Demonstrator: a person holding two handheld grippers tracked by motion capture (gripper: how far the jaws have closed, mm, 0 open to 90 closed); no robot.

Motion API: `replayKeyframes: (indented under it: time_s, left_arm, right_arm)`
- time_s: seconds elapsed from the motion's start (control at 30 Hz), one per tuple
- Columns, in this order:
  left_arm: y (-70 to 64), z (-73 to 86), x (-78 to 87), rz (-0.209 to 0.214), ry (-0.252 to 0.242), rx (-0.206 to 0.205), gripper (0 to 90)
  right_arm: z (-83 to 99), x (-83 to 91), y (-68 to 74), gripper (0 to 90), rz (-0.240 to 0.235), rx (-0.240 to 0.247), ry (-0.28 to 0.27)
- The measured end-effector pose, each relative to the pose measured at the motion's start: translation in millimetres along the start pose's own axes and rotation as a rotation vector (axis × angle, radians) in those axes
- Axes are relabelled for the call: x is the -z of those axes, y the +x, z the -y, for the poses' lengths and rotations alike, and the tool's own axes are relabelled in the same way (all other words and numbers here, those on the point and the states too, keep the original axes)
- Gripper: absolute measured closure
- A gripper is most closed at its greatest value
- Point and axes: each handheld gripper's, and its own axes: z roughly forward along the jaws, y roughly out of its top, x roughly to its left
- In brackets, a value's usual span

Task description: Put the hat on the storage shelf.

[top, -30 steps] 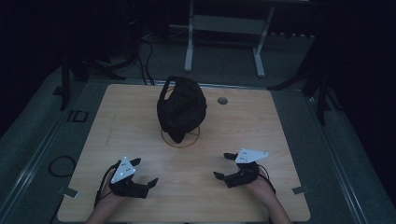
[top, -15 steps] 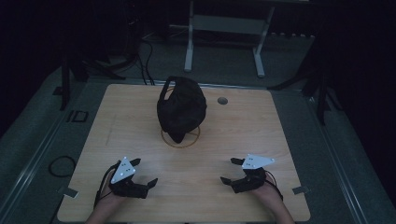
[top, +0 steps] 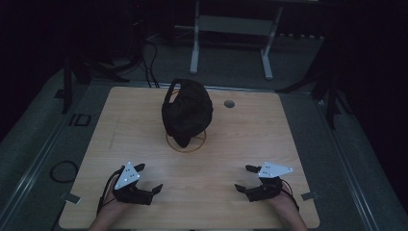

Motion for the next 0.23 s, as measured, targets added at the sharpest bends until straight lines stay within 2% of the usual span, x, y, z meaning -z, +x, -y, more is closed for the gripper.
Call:
replayKeyframes:
  time_s: [0.23]
  left_arm:
    - [-0.3, 0.2, -0.5, 0.002, 0.000, 0.001, 1.9]
  right_arm:
    - [0.6, -0.4, -0.9, 14.1, 0.000, -0.002, 0.001]
